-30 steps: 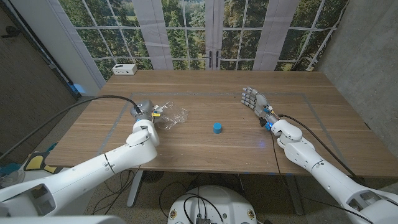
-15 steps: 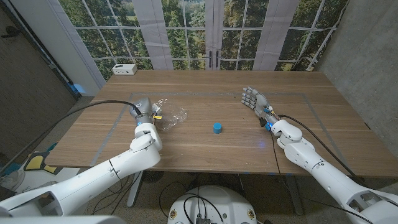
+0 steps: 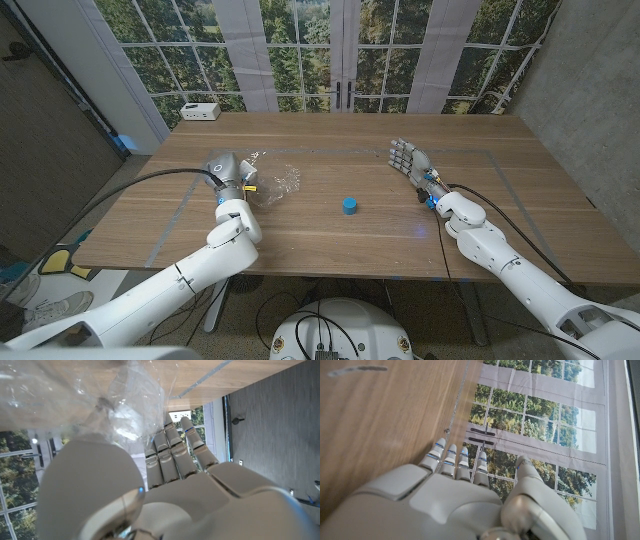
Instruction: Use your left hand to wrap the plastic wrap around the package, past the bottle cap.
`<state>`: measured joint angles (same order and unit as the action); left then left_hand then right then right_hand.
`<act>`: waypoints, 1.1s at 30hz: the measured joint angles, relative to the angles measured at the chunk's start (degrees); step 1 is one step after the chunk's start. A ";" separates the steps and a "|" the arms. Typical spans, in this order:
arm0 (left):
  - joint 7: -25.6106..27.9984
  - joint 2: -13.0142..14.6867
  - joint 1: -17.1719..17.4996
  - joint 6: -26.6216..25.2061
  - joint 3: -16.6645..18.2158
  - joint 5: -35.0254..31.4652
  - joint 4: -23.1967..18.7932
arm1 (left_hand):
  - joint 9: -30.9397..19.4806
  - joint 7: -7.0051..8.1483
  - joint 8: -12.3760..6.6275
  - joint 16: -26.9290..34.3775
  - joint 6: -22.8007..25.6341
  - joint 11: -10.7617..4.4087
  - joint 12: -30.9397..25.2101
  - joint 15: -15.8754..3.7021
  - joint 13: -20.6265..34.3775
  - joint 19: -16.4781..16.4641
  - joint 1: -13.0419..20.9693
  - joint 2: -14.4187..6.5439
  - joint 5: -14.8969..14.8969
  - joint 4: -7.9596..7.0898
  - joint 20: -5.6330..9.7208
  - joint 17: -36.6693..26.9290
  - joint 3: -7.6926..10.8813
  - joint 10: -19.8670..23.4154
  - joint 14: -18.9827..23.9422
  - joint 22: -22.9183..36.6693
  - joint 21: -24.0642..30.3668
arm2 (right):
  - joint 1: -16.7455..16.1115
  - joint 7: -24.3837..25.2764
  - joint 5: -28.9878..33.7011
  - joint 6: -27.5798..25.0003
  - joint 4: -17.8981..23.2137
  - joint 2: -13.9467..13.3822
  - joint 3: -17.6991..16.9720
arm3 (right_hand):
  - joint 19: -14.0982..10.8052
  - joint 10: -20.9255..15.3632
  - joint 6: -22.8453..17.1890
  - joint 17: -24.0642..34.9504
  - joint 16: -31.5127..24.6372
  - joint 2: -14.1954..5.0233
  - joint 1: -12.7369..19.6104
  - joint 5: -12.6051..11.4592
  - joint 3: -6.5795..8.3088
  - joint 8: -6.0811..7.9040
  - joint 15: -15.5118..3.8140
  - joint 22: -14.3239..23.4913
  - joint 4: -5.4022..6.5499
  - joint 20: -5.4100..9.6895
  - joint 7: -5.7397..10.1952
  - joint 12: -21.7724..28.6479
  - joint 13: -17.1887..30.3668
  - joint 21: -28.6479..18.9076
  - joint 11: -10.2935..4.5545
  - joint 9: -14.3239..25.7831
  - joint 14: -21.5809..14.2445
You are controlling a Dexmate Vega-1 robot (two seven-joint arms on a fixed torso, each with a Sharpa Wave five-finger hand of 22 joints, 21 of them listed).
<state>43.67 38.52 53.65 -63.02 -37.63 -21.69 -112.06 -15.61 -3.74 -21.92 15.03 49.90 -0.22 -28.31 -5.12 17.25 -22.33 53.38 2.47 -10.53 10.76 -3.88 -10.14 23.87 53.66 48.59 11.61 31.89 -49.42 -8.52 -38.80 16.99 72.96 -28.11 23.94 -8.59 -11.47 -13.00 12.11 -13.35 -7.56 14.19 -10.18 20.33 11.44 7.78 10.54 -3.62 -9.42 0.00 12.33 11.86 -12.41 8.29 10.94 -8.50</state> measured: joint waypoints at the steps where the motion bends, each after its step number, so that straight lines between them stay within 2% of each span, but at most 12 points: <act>1: 0.55 -0.21 0.17 0.06 0.27 -0.15 0.02 | -0.08 0.00 0.00 0.00 0.00 -0.01 -0.11 0.00 0.00 0.00 0.00 0.00 0.01 0.00 0.00 0.02 0.00 -0.01 0.00 0.00 0.00 | 0.01 0.00 -0.01 0.00 -0.03 0.01 0.00 | 0.00 0.00 0.00 0.00 0.00 0.00 0.00 0.00 0.00 0.00 0.00 0.00 0.00 0.00 0.00 0.00 0.00 0.00 0.00 0.00 0.00; 8: 7.56 -2.79 1.25 -1.55 1.77 -4.24 1.72 | -0.44 0.15 0.01 -0.27 0.17 -0.21 -0.15 0.00 0.81 0.00 0.00 0.00 0.12 -0.24 0.00 0.02 -0.24 -0.21 0.00 0.00 0.44 | 0.27 -0.10 -0.22 -0.08 -0.36 0.15 -0.05 | 0.00 0.00 0.00 0.00 0.00 0.00 0.00 0.00 0.00 0.00 0.00 0.00 0.00 0.00 0.00 0.00 0.00 0.00 0.00 0.00 0.00; 11: 11.74 -4.23 0.87 -3.28 0.48 -8.26 4.24 | -0.50 0.14 0.02 -0.43 0.19 -0.41 -0.15 0.00 1.56 0.34 0.00 0.00 0.13 -0.24 -0.33 0.02 -0.24 -0.41 0.01 0.00 0.44 | 0.46 -0.25 -0.34 -0.23 -0.59 0.20 -0.05 | 0.00 0.00 0.00 0.00 0.00 0.00 0.00 0.00 0.00 0.00 0.00 0.00 0.00 0.00 0.00 0.00 0.00 0.00 0.00 0.00 0.00; 14: 13.94 -4.51 0.46 -4.91 -0.21 -11.57 5.03 | -0.76 0.15 0.03 -0.43 0.19 -0.53 -0.15 0.00 1.59 0.34 0.01 0.00 0.13 -0.49 -0.33 0.02 -0.49 -0.53 0.01 0.19 0.44 | 0.58 -0.63 -0.66 -0.38 -0.89 0.35 -0.06 | 0.00 0.00 0.00 0.00 0.00 0.18 -0.18 0.00 0.00 0.00 0.00 0.00 0.00 0.00 0.00 0.00 0.00 0.00 0.00 0.00 0.00; 16: 14.43 -4.73 -0.55 -5.94 -2.20 -13.20 6.40 | -0.87 0.15 0.03 -0.43 0.19 -0.67 -0.49 0.00 1.60 0.49 0.01 0.01 0.44 -0.49 -0.48 0.02 -0.49 -0.67 0.01 0.27 0.44 | 0.60 -1.15 -0.99 -0.41 -0.94 0.38 -0.08 | 0.00 0.00 0.00 0.00 0.00 0.18 -0.18 0.00 0.00 0.00 0.00 0.00 0.00 0.00 0.00 0.00 -0.01 0.00 0.00 0.00 0.00; 19: 14.27 -4.66 -0.99 -7.05 -2.95 -15.55 6.70 | -1.02 0.15 0.04 -0.88 0.20 -0.84 -0.58 -0.01 1.61 0.97 0.01 0.01 0.45 -0.67 -0.30 -0.12 -0.67 -0.84 0.00 0.27 0.44 | 0.58 -1.27 -1.11 -0.42 -0.96 0.38 -0.23 | 0.00 0.00 0.00 0.00 0.00 0.25 -0.25 0.00 0.00 -0.23 0.00 0.00 0.00 0.00 0.00 0.00 -0.01 0.00 0.00 0.00 0.00; 20: 13.56 -3.65 -2.22 -7.33 -4.94 -16.30 6.83 | -1.22 0.15 0.04 -0.88 0.20 -0.84 -0.59 -0.01 1.62 0.97 0.01 0.01 0.45 -0.67 -0.31 -0.14 -0.67 -0.84 -0.01 0.27 0.44 | 0.47 -1.44 -1.46 -0.42 -0.90 0.34 -0.37 | 0.00 0.00 0.00 0.00 0.00 0.25 -0.25 0.00 0.00 -0.23 0.00 0.00 0.00 0.00 0.00 0.00 -0.01 0.00 0.00 0.00 0.00; 22: 12.32 -3.14 -2.76 -7.44 -6.11 -17.16 6.71 | -1.27 0.16 0.04 -0.88 0.20 -0.84 -0.59 -0.03 1.63 1.18 0.23 0.23 0.45 -0.67 -0.09 -0.14 -0.67 -0.83 -0.03 0.27 0.44 | 0.19 -1.45 -1.61 -0.42 -0.71 0.21 -0.56 | 0.00 0.00 0.00 0.00 0.00 0.25 -0.24 0.00 -0.10 -0.23 0.00 0.00 0.10 0.00 0.00 0.00 -0.01 0.00 0.00 0.00 0.00; 24: 10.83 -3.14 -2.76 -7.29 -6.11 -17.89 6.71 | -1.29 0.16 0.05 -0.88 0.21 -0.84 -0.59 -0.04 1.65 1.18 0.24 0.23 0.45 -0.67 -0.09 -0.14 -0.67 -0.83 -0.03 0.27 0.44 | -0.21 -1.45 -1.61 -0.42 -0.29 -0.04 -0.81 | 0.00 0.00 0.00 0.00 0.00 0.24 -0.24 0.00 -0.24 -0.23 0.00 0.00 0.24 0.00 0.00 0.00 -0.01 0.00 0.00 0.00 0.00; 25: 9.92 -2.27 -3.78 -7.16 -7.64 -18.23 6.13 | -1.29 0.16 0.06 -0.88 0.21 -1.01 -0.59 -0.04 1.66 1.18 0.23 0.23 0.45 -0.69 -0.09 -0.14 -0.69 -1.01 -0.03 0.27 0.44 | -0.48 -1.37 -1.86 -0.42 -0.01 -0.18 -0.99 | 0.00 0.00 0.00 0.00 0.00 0.24 -0.24 0.00 -0.30 -0.23 0.00 0.00 0.19 0.00 0.00 0.00 -0.01 0.00 0.00 0.00 0.00; 30: 7.41 -1.67 -4.93 -5.90 -9.22 -19.47 5.82 | -1.30 0.16 0.22 -0.88 0.21 -1.14 -0.59 -0.04 2.05 1.18 0.24 0.24 0.46 -0.72 -0.09 -0.34 -0.72 -1.14 -0.03 0.26 0.44 | -1.53 -0.97 -2.25 -0.24 1.02 -0.80 -1.58 | -0.32 0.00 0.12 0.05 0.00 0.31 -0.76 0.00 -0.46 -0.23 0.00 0.00 0.03 0.32 0.12 0.00 -0.01 0.00 0.00 0.00 0.00; 33: 6.13 -1.60 -6.94 -5.96 -12.16 -21.55 7.07 | -1.30 0.16 0.26 -0.88 0.22 -1.14 -0.60 -0.04 2.05 1.29 0.36 0.36 0.58 -0.89 0.02 -0.41 -0.89 -1.14 -0.03 0.26 0.44 | -1.95 -0.69 -2.45 -0.14 1.50 -1.07 -1.83 | -0.33 0.00 0.12 0.30 0.00 0.31 -0.76 0.00 -0.46 -0.23 0.00 0.00 0.03 0.32 0.12 0.00 -0.01 0.00 0.00 0.00 0.01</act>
<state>49.81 36.92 46.71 -68.98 -49.79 -43.24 -104.99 -16.91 -3.58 -21.66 14.15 50.13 -1.36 -28.91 -5.16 19.29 -21.04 53.74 2.83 -9.95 9.86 -3.86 -10.55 22.98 52.52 48.56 11.87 32.32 -51.37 -9.21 -41.25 16.85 74.46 -29.18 22.11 -8.92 -11.47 -12.88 12.40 -13.35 -7.25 13.43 -10.18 19.87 11.22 7.78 10.54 -3.59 -9.10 0.13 12.33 11.85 -12.41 8.29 10.94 -8.49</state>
